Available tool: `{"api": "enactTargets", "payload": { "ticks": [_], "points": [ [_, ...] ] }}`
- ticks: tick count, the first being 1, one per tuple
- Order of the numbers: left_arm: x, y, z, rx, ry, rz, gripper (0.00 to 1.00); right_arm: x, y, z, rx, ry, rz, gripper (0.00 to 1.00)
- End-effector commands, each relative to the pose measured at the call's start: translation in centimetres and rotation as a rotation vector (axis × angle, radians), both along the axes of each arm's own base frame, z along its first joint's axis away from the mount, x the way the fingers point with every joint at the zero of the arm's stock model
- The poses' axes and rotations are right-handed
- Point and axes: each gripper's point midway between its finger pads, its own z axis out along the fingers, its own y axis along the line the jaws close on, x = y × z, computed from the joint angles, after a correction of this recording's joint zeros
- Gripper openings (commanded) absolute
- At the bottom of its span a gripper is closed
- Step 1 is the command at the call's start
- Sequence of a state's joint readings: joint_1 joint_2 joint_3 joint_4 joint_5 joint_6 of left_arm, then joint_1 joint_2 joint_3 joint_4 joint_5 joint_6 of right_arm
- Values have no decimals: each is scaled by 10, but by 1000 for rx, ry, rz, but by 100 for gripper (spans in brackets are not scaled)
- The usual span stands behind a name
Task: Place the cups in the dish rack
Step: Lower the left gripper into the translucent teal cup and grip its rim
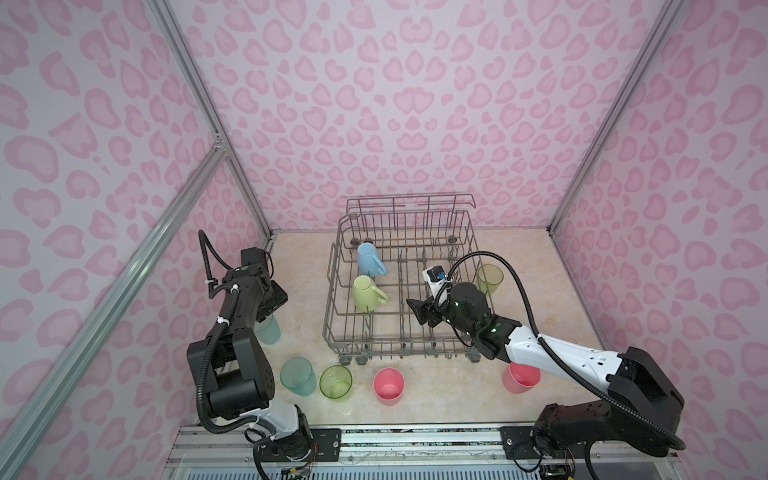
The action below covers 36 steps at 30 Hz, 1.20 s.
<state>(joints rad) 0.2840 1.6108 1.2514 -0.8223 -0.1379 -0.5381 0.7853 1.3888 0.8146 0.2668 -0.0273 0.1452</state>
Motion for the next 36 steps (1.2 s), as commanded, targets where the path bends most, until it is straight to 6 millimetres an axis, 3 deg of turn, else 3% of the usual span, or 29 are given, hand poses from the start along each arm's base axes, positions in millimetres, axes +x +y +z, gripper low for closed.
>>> {"api": "enactTargets", "payload": {
  "ticks": [1,7,12,20,28,36],
  "points": [
    [4,3,-4,4,9,-5,47,1,3,-1,2,-10,7,82],
    [3,5,-9,17,15,-3,28,1,2,-3,4,-5,4,82],
    [1,5,-10,19,14,0,24,2,2,-2,7,-10,-2,81],
    [1,3,-11,9,9,-6,10,1,-1,0,6,-15,-12,81],
    [4,1,4,6,-37,-11,4,3,-4,2,1,-22,-28,81],
    [17,-6,34,-24,-133,-29,4,7,-6,-1,-20,-6,-53,80]
  ]
}}
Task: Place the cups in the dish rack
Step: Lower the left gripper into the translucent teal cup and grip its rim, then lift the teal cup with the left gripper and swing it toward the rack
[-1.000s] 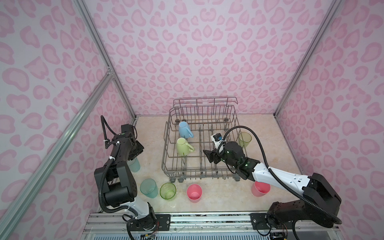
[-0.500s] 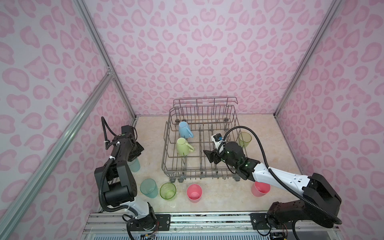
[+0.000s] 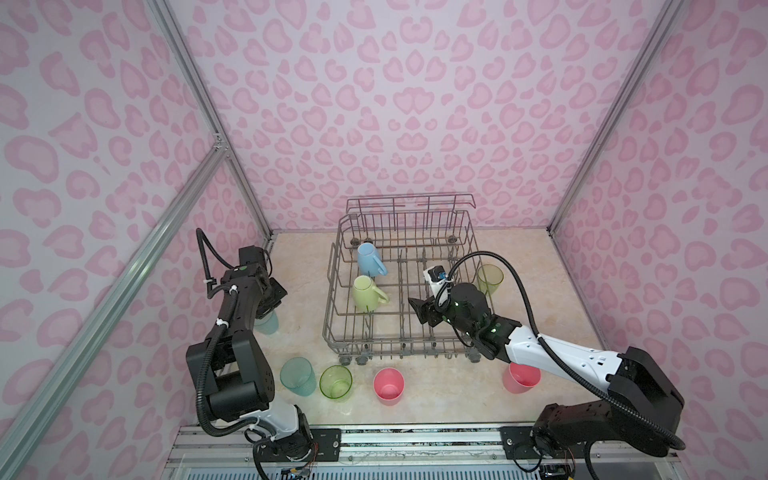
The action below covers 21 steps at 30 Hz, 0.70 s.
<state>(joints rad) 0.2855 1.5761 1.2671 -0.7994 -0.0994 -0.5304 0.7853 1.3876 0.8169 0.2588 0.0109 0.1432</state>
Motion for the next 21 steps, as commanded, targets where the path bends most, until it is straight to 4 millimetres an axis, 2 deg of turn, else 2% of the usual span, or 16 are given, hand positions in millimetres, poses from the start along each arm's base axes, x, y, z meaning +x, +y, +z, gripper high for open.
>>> {"api": "enactTargets", "payload": {
  "ticks": [1,6,7,16,21],
  "points": [
    [10,-4,20,-18,-69,-17,4,3,-2,-2,-7,4,-23,81],
    [21,-17,41,-58,-140,-62,4,7,0,-1,-12,9,-30,80],
    [27,-19,55,-58,-178,-75,4,7,0,-2,-13,14,-31,81],
    [52,-54,124,-57,-384,-197,4,16,1,-1,2,49,-55,81],
    [63,-85,175,-68,-544,-298,4,22,-1,5,23,70,-82,82]
  ]
}}
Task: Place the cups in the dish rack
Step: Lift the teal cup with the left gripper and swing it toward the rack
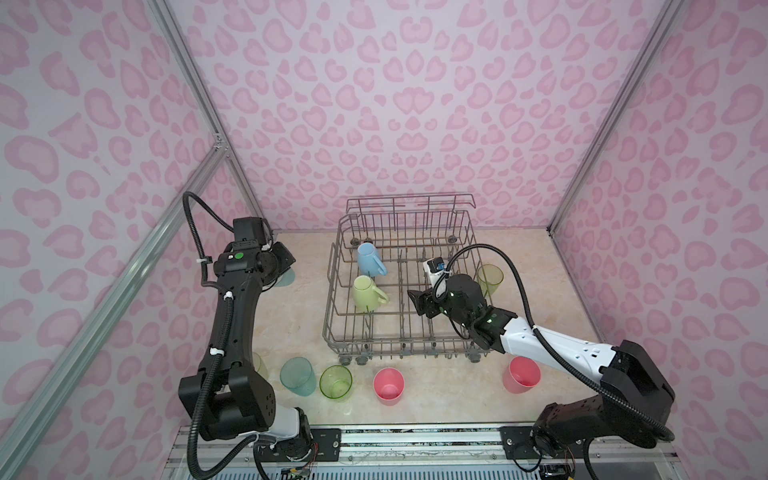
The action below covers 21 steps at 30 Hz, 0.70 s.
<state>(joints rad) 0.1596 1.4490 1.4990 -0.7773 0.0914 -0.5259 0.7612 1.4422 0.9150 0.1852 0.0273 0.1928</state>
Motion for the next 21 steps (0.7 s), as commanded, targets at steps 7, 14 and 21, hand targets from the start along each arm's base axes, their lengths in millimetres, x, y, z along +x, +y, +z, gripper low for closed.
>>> {"api": "enactTargets", "payload": {
  "ticks": [7,14,21],
  "points": [
    [13,-79,99,-38,-344,-272,3,15,-1,13,109,85,-71,85],
    [-2,-147,129,-205,-513,-543,3,33,-1,39,293,211,-120,89],
    [-11,-203,124,-352,-568,-749,3,59,-3,74,681,353,-157,91]
  ]
}}
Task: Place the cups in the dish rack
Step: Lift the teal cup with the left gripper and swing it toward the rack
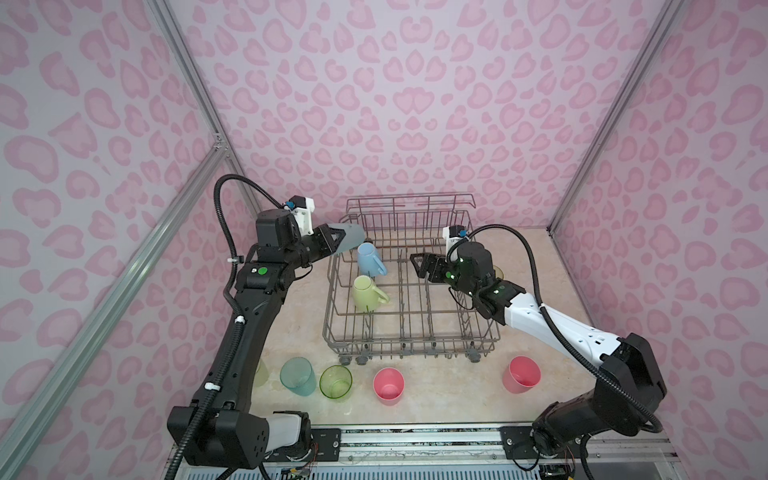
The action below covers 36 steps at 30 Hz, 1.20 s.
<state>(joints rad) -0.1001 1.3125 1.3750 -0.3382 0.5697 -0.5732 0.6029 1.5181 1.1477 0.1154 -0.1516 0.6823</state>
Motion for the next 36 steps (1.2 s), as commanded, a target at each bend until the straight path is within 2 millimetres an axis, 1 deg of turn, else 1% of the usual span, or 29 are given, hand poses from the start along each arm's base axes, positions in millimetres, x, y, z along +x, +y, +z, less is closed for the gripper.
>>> {"api": "enactTargets", "payload": {
  "ticks": [1,2,4,6,9,14,15,16,20,25,29,36],
  "points": [
    [-4,-31,27,-84,-134,-144,3,8,9,21,281,92,3,91],
    [-5,-37,21,-96,-129,-169,3,11,11,28,327,88,7,91],
    [-7,-47,21,-122,-142,-203,4,16,14,36,355,84,5,91],
    [-8,-57,17,-147,-149,-236,4,20,18,40,367,95,-1,91],
    [-9,-70,13,-172,-155,-275,4,26,21,41,442,129,-6,91],
    [-5,-83,9,-193,-158,-293,4,32,29,46,566,184,7,90],
    [-4,-86,13,-203,-182,-301,4,34,30,47,585,187,7,90],
    [-3,-89,13,-209,-185,-305,4,35,31,48,612,198,6,90],
    [3,-100,9,-212,-191,-321,4,42,29,58,734,208,2,89],
    [7,-110,11,-226,-204,-339,3,51,27,61,854,241,-11,89],
    [9,-118,13,-238,-214,-356,3,57,26,63,915,257,-23,88],
    [12,-133,13,-258,-220,-388,3,63,24,68,948,264,-40,88]
  ]
}}
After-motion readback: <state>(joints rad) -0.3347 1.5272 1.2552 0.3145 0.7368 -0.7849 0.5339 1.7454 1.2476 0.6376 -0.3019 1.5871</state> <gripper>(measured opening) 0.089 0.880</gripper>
